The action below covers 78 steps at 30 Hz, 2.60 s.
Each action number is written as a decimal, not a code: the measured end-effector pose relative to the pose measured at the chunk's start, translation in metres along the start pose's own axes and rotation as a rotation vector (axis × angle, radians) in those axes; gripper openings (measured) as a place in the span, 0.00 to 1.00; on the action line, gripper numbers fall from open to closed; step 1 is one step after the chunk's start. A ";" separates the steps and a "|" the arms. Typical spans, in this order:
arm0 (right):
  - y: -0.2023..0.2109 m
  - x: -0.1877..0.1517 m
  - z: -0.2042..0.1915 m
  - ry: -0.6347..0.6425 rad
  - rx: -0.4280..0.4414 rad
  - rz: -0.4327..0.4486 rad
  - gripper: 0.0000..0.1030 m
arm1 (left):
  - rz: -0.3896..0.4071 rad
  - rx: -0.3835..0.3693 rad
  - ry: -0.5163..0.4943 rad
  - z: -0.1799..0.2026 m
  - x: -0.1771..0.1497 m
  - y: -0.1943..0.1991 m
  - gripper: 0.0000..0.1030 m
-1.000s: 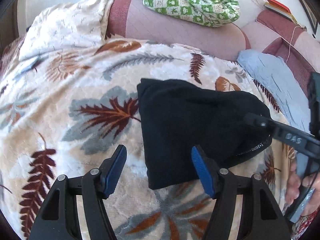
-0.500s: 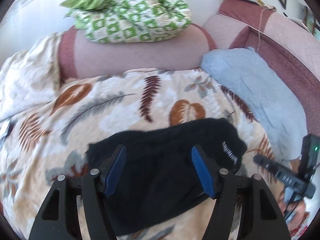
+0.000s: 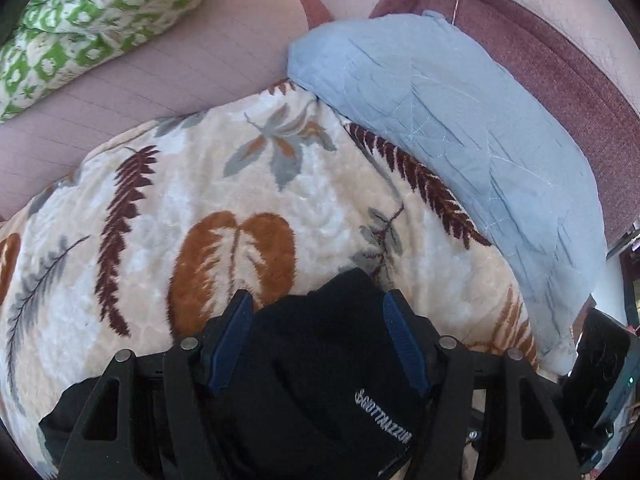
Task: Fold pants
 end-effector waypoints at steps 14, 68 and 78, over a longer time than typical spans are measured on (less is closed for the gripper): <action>-0.030 -0.005 0.002 0.015 0.036 -0.044 0.66 | -0.173 -0.002 -0.244 0.043 0.001 -0.077 0.51; -0.078 -0.137 -0.279 0.677 0.214 -0.216 0.73 | 0.133 -0.010 0.565 -0.263 -0.176 0.133 0.53; -0.038 -0.125 -0.258 0.685 0.133 -0.157 0.72 | 0.224 0.080 0.633 -0.271 -0.174 0.179 0.54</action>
Point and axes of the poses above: each gripper's, at about its wrist camera, not at the fingertips, and y roughly against the way its jaws point, z to its right, x to its top, the point moved 2 cm from there along -y, roughly the way its jaws point, and after that the axes turned 4 degrees about x, right-handed, at the moved point
